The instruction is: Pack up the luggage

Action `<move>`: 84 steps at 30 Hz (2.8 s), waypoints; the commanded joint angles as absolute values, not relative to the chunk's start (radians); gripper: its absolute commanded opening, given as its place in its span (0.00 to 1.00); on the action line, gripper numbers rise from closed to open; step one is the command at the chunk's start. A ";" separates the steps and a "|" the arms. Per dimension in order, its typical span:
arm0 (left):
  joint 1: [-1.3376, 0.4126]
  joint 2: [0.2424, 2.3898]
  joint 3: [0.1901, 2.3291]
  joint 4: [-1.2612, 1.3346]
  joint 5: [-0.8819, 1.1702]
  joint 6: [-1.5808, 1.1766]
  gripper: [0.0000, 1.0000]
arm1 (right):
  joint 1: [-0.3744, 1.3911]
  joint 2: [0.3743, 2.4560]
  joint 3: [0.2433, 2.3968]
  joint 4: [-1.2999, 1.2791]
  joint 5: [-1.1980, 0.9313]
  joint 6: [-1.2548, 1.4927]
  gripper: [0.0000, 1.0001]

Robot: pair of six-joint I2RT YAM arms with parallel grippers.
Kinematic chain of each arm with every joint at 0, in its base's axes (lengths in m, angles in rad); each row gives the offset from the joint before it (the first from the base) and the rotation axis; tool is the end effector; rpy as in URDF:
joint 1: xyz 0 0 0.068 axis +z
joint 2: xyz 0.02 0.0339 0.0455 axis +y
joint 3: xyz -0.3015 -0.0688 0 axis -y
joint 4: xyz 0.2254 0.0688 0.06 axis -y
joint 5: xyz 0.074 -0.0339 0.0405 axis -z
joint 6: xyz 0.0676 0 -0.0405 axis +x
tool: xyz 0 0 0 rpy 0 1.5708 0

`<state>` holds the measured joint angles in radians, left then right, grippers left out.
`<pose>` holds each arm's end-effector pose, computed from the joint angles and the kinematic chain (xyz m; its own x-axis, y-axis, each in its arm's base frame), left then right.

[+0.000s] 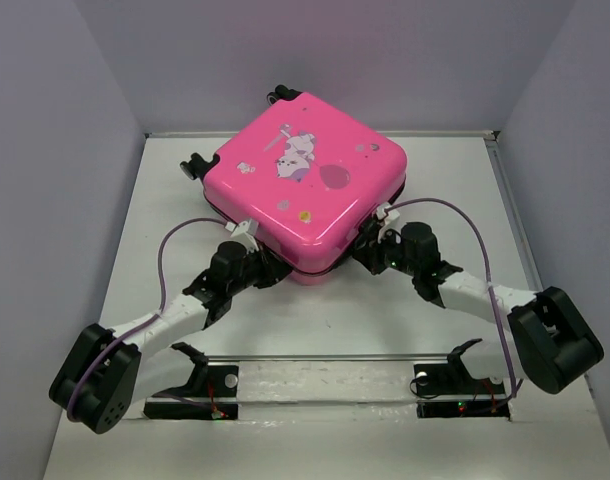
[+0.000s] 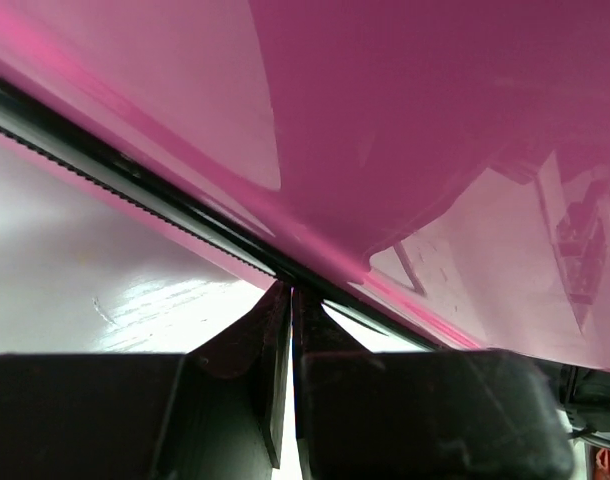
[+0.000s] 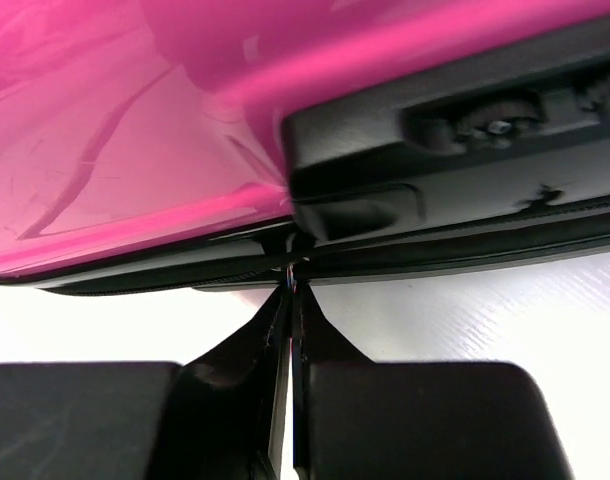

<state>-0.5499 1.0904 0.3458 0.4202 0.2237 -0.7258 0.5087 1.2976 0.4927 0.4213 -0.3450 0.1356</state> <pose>0.1795 -0.1276 0.2277 -0.6605 -0.3543 -0.6620 0.3349 0.6502 -0.6820 0.2210 0.1494 0.2314 -0.4229 -0.0901 -0.9017 -0.6813 0.6877 0.2508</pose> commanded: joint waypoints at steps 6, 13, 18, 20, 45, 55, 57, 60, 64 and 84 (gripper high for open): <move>-0.571 1.132 0.498 0.549 0.204 -0.727 0.16 | 0.748 1.109 0.488 0.435 -0.210 0.202 0.07; -0.609 1.224 0.610 0.583 0.209 -0.730 0.16 | 1.154 1.100 0.517 0.239 -0.071 0.287 0.07; -0.678 1.295 0.689 0.589 0.195 -0.730 0.16 | 1.301 1.265 0.688 0.186 0.021 0.282 0.07; -0.686 1.322 0.710 0.588 0.195 -0.732 0.16 | 1.324 1.310 0.747 0.180 0.041 0.278 0.07; -0.009 1.201 0.995 0.060 0.454 -0.649 0.99 | 1.261 1.276 0.716 0.242 0.465 0.365 0.07; 0.100 1.520 1.190 0.121 0.503 -0.738 0.99 | 1.261 1.269 0.693 0.249 0.403 0.365 0.07; 0.106 1.554 1.196 0.144 0.499 -0.749 0.99 | 1.261 1.262 0.692 0.250 0.393 0.359 0.07; 0.112 1.606 1.226 0.161 0.492 -0.767 0.99 | 1.261 1.255 0.692 0.252 0.373 0.351 0.07; 0.118 1.660 1.250 0.201 0.491 -0.801 0.99 | 1.261 1.250 0.693 0.252 0.351 0.347 0.07; 0.121 1.821 1.341 0.373 0.526 -0.992 0.91 | 1.261 1.259 0.695 0.238 0.327 0.354 0.07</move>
<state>0.1154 1.8126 1.2770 0.2787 0.4770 -0.9298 1.2354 1.2945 0.6853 0.1440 0.4198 0.3367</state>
